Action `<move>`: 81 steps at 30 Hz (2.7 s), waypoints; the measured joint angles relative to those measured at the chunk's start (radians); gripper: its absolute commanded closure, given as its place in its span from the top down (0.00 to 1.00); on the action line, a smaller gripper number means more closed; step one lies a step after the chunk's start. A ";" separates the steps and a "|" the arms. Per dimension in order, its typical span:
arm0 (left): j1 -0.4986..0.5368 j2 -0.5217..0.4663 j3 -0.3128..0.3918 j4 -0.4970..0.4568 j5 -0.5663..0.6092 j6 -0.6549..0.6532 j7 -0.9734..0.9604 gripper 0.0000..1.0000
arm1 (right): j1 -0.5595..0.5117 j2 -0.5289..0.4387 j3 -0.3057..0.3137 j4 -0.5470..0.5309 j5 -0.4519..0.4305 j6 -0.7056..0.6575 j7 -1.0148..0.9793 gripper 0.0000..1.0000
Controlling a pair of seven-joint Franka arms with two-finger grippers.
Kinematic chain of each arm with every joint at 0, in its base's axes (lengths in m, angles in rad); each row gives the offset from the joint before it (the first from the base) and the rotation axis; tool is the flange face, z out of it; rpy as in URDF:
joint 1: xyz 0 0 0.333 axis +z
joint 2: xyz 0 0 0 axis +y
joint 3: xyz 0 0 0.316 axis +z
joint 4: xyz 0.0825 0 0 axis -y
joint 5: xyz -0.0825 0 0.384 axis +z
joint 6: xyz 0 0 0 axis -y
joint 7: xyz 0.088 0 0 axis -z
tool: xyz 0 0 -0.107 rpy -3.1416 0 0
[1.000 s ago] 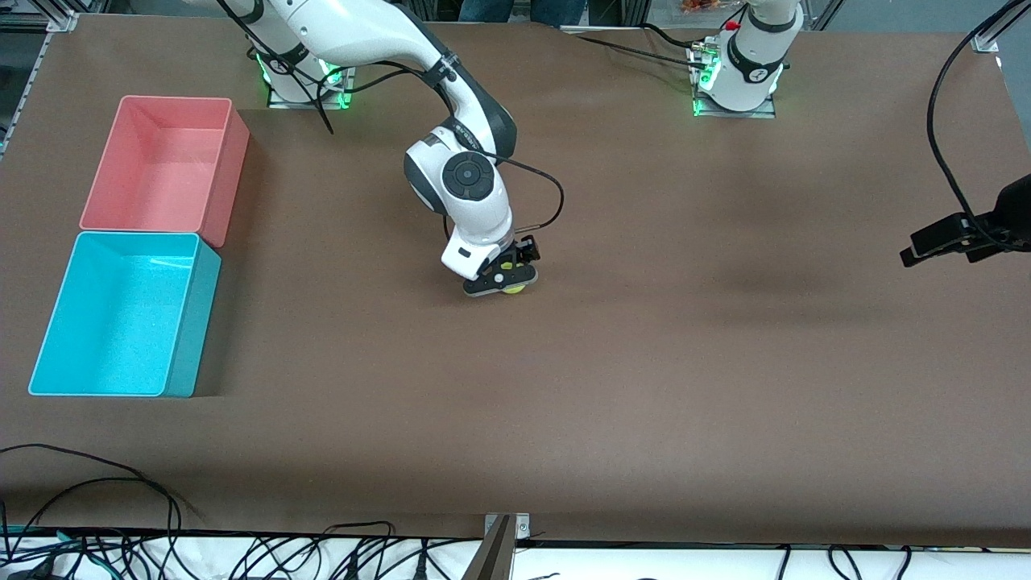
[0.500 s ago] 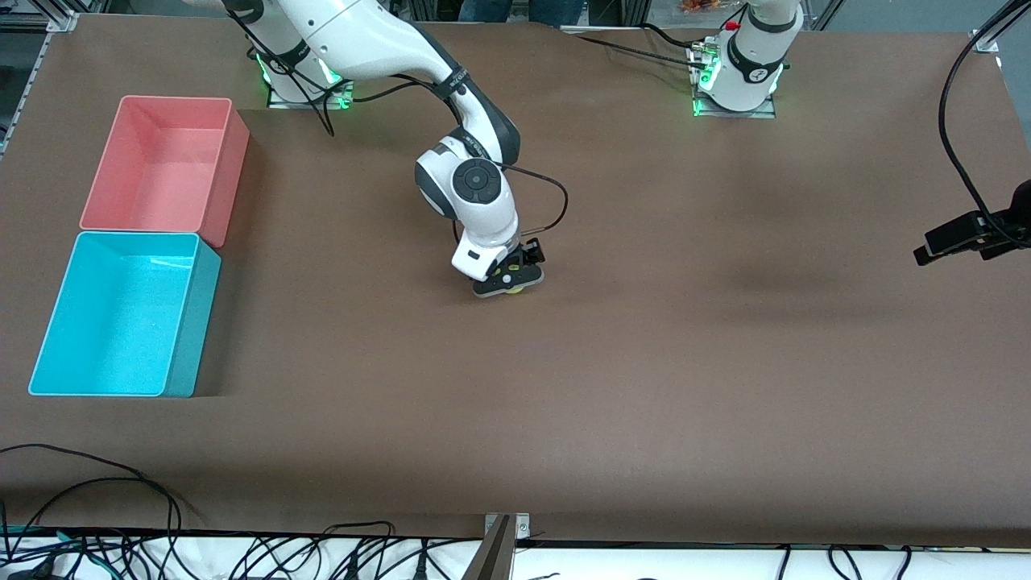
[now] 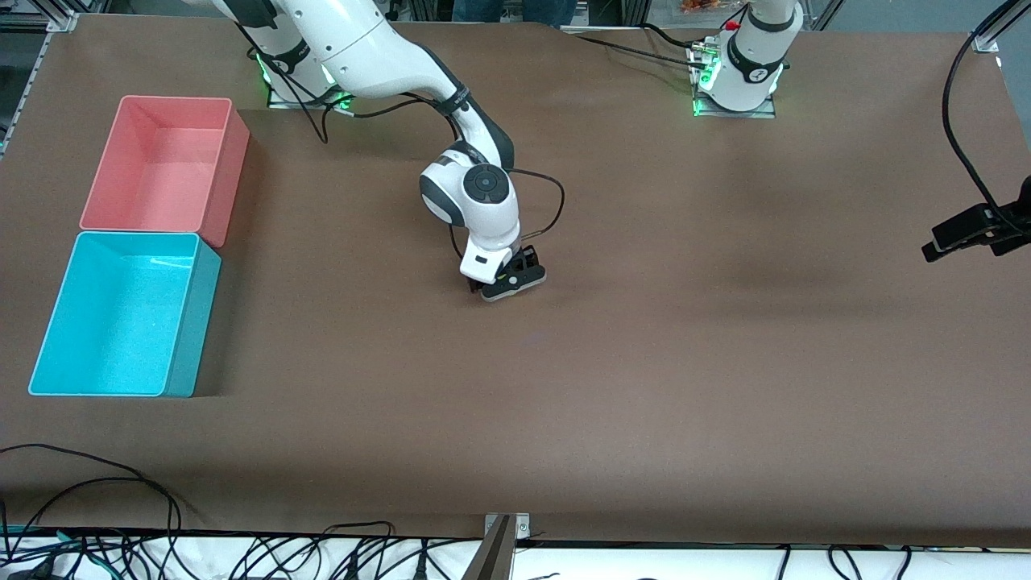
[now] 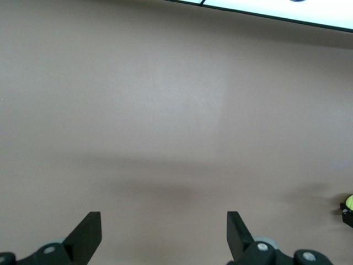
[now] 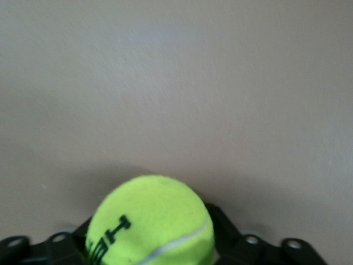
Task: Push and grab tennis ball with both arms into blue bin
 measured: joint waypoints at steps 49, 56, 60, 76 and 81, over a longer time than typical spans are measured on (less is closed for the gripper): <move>-0.223 -0.018 0.226 -0.009 -0.044 0.000 -0.001 1.00 | -0.340 -0.403 -0.024 0.167 0.127 -0.870 -0.390 0.15; -0.223 -0.018 0.227 -0.009 -0.044 -0.001 -0.001 1.00 | -0.508 -0.464 -0.033 0.167 0.127 -0.975 -0.578 0.15; -0.223 -0.018 0.227 -0.009 -0.044 -0.001 -0.001 1.00 | -0.570 -0.484 -0.073 0.167 0.127 -1.015 -0.697 0.15; -0.223 -0.018 0.227 -0.009 -0.044 -0.001 -0.001 1.00 | -0.611 -0.485 -0.301 0.058 0.130 -1.011 -0.863 0.15; -0.223 -0.018 0.227 -0.009 -0.044 -0.002 -0.001 1.00 | -0.656 -0.475 -0.308 -0.059 0.130 -0.893 -0.880 0.15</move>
